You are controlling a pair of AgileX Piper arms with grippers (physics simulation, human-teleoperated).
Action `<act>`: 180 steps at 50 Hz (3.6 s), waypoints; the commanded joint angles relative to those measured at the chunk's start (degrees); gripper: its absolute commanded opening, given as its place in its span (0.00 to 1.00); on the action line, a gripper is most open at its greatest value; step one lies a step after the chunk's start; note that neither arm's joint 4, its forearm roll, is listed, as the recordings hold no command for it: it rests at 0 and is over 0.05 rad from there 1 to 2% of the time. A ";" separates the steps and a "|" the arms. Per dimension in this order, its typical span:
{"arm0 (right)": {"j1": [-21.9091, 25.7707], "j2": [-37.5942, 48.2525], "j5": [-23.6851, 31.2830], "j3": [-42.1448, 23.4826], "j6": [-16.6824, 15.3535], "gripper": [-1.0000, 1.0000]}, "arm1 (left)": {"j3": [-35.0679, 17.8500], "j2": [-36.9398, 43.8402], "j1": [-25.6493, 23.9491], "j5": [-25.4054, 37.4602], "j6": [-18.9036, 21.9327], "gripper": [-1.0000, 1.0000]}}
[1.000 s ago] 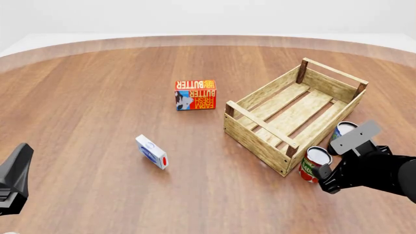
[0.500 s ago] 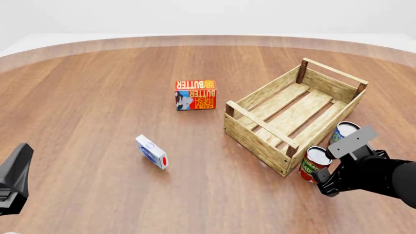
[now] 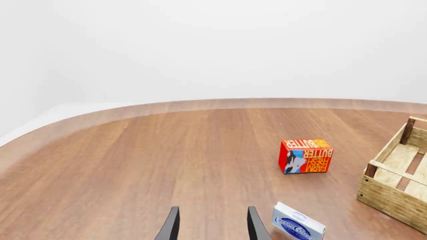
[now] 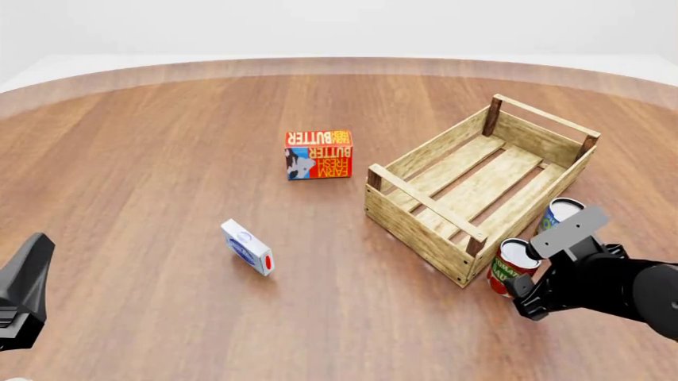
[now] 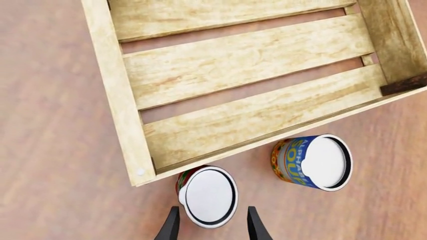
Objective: Pick up the tomato sauce, and put it in the wooden tray.
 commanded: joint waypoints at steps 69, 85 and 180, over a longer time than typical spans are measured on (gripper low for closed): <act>3.14 -13.52 9.73 -0.85 -3.23 0.00 | 0.00 0.00 0.00 0.00 0.00 1.00; 3.62 -28.12 25.91 -6.34 -5.31 0.00 | 0.00 0.00 0.00 0.00 0.00 1.00; 1.53 29.64 19.17 -51.18 -5.52 0.00 | 0.00 0.00 0.00 0.00 0.00 1.00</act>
